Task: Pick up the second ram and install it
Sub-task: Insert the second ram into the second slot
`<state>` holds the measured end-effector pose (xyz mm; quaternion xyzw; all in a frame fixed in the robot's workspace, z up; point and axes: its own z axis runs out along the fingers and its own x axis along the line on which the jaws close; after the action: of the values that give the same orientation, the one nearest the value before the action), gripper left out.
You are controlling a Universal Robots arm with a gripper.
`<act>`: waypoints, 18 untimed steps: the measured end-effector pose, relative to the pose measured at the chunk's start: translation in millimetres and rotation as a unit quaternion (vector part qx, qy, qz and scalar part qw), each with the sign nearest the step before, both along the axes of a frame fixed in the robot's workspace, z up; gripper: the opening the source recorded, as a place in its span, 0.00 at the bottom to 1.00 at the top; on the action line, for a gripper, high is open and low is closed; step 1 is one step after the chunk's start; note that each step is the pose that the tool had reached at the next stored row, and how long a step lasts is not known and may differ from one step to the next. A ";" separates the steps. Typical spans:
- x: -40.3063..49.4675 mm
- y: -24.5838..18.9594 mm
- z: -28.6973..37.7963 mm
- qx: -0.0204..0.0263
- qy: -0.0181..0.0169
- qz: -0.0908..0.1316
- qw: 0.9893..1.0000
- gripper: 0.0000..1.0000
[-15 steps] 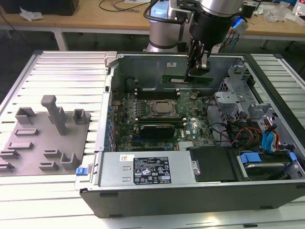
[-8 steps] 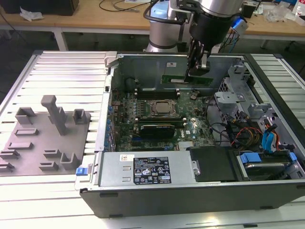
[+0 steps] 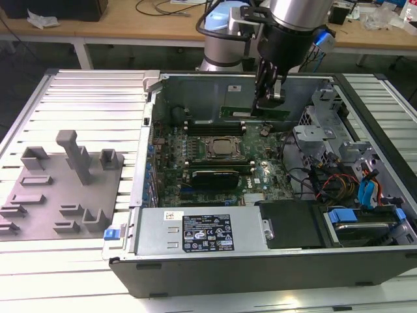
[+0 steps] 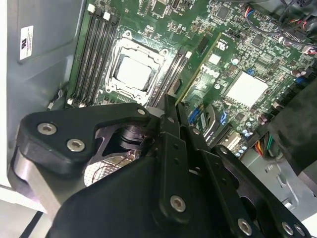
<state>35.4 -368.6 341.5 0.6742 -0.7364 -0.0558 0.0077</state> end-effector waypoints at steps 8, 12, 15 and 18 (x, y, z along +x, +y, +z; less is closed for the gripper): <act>0.0 0.0 -14.2 0.000 0.000 0.000 1.000 0.14; -0.1 0.0 -20.2 0.000 0.000 0.000 1.000 0.14; -0.1 0.0 -22.2 0.000 0.000 0.000 1.000 0.14; -0.6 0.0 -25.3 0.000 0.000 0.000 1.000 0.14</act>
<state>34.8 -368.6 316.2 0.6742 -0.7364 -0.0558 0.0077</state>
